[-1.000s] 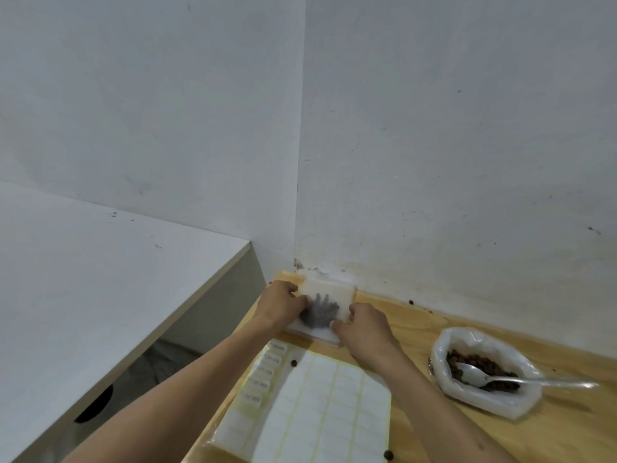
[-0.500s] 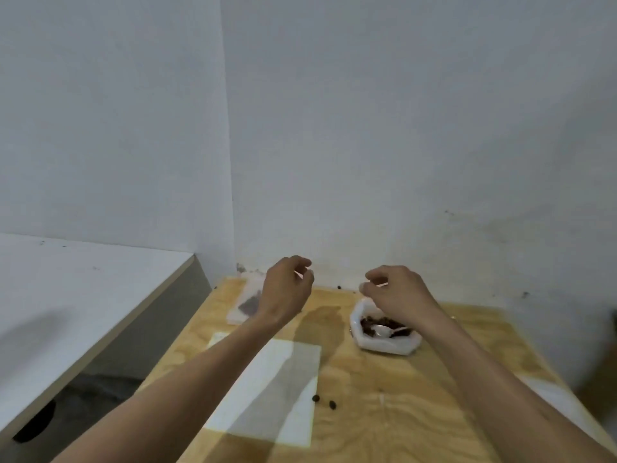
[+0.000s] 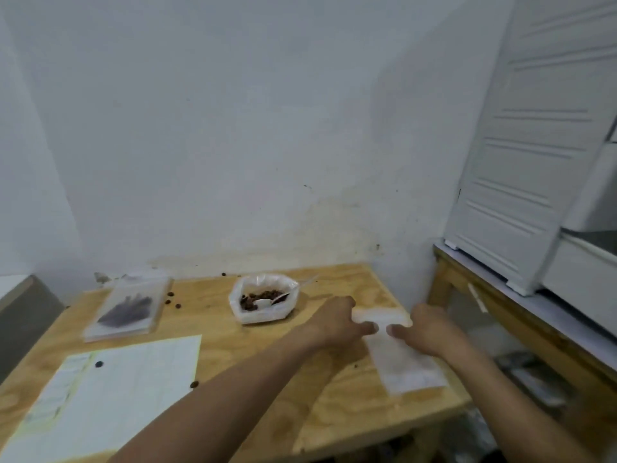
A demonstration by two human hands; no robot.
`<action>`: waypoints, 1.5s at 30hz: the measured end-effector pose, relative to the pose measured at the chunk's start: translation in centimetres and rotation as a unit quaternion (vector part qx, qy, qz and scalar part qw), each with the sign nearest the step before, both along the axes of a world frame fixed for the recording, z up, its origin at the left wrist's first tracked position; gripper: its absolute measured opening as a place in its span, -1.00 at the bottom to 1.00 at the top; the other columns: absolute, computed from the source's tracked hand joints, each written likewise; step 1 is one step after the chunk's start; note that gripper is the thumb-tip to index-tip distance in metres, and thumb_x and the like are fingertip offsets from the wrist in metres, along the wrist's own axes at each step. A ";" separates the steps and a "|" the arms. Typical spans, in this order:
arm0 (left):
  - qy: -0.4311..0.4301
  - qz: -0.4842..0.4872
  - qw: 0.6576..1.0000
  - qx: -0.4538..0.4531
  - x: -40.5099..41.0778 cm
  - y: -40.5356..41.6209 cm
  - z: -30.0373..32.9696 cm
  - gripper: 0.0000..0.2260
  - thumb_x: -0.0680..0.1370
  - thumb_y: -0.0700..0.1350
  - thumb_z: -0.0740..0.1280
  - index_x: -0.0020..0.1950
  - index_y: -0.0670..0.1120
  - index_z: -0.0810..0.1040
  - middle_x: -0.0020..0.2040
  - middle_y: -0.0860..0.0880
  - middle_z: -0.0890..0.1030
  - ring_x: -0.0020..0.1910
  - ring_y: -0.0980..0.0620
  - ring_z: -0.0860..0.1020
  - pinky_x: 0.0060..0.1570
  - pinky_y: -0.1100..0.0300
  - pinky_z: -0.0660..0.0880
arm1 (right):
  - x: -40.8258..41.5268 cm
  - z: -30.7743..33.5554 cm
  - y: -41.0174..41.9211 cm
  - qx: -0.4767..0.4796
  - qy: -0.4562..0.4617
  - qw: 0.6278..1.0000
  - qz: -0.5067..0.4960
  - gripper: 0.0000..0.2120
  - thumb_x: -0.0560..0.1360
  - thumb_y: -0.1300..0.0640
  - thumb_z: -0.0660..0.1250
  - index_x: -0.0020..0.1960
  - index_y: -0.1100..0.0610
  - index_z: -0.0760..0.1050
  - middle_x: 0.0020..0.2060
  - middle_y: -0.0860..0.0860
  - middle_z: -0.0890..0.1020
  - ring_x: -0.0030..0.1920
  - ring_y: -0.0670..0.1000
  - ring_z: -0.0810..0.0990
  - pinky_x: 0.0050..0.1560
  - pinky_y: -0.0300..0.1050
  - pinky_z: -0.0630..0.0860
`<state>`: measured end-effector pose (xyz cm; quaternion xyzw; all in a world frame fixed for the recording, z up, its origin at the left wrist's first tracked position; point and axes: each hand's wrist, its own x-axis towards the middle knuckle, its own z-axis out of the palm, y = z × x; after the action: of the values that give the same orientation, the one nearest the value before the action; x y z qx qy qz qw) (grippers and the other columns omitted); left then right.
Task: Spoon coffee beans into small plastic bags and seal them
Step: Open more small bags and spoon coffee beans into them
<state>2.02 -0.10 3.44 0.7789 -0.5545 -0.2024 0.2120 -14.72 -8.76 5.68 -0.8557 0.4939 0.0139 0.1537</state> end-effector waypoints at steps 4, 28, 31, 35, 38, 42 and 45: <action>-0.073 -0.036 0.992 0.099 -1.2 -1.8 -1.6 -0.25 0.42 0.31 0.48 0.42 -0.11 0.38 0.31 -0.10 0.36 0.23 -0.15 0.45 0.07 0.00 0.47 | -1.0 -1.9 0.6 0.021 -0.001 0.999 -0.031 -0.46 0.48 -0.23 0.44 0.27 0.13 0.55 0.19 0.10 0.66 0.14 0.12 0.65 -0.05 -0.10 0.52; 0.233 0.170 0.860 -0.421 4.6 6.3 4.8 -0.86 0.53 -0.24 0.48 -0.16 -0.06 0.59 -0.23 -0.03 0.64 -0.24 0.02 0.61 -0.15 0.15 0.57 | 4.9 2.5 3.3 -0.074 -0.475 0.877 -0.010 -0.84 0.53 -0.01 0.48 0.06 0.00 0.59 -0.12 -0.12 0.69 -0.08 -0.07 0.67 -0.03 -0.09 0.57; 0.180 0.182 0.842 -0.475 6.8 9.3 7.5 -0.90 0.54 -0.20 0.48 -0.14 -0.04 0.62 -0.22 0.04 0.67 -0.19 0.06 0.64 -0.14 0.26 0.55 | 8.8 5.3 6.2 -0.066 -0.520 0.850 0.053 -0.72 0.53 -0.22 0.38 -0.16 -0.03 0.63 -0.28 -0.18 0.71 -0.21 -0.18 0.68 -0.19 -0.29 0.53; 0.053 0.175 0.839 -0.513 8.8 13.0 9.5 -0.94 0.56 -0.24 0.46 -0.09 -0.10 0.64 -0.19 0.12 0.69 -0.14 0.15 0.64 -0.08 0.37 0.52 | 13.7 9.1 9.9 0.128 -0.545 0.824 0.093 -0.53 0.48 -0.32 0.34 -0.18 0.09 0.71 -0.28 -0.07 0.76 -0.30 -0.05 0.74 -0.29 -0.13 0.64; -0.042 0.175 0.842 -0.509 10.2 15.0 9.6 -0.97 0.57 -0.26 0.45 -0.03 -0.15 0.67 -0.13 0.08 0.72 -0.12 0.16 0.66 -0.03 0.28 0.57 | 16.5 10.3 11.5 0.177 -0.549 0.809 0.113 -0.67 0.51 -0.13 0.36 -0.19 0.10 0.73 -0.26 -0.03 0.78 -0.27 0.01 0.76 -0.30 -0.15 0.64; -0.088 0.180 0.852 -0.484 12.0 16.9 9.0 -0.94 0.57 -0.21 0.46 0.02 -0.16 0.67 -0.10 0.04 0.73 -0.09 0.08 0.69 0.02 0.08 0.62 | 19.1 10.5 12.9 0.229 -0.531 0.805 0.132 -0.71 0.50 0.10 0.30 -0.28 0.08 0.75 -0.26 0.03 0.78 -0.29 0.00 0.75 -0.30 -0.17 0.62; -0.021 0.196 0.868 -0.455 12.8 17.6 8.8 -0.80 0.53 -0.01 0.53 0.00 -0.12 0.67 -0.12 0.08 0.73 -0.09 0.17 0.68 0.02 0.18 0.62 | 20.8 10.0 13.2 0.240 -0.515 0.808 0.160 -0.75 0.47 0.16 0.34 -0.29 0.11 0.74 -0.30 0.10 0.76 -0.31 -0.03 0.72 -0.33 -0.27 0.59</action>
<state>14.87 17.52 12.24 0.6928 -0.4251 0.1351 0.5666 6.10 4.40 15.64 -0.7402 0.1798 -0.2863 0.5812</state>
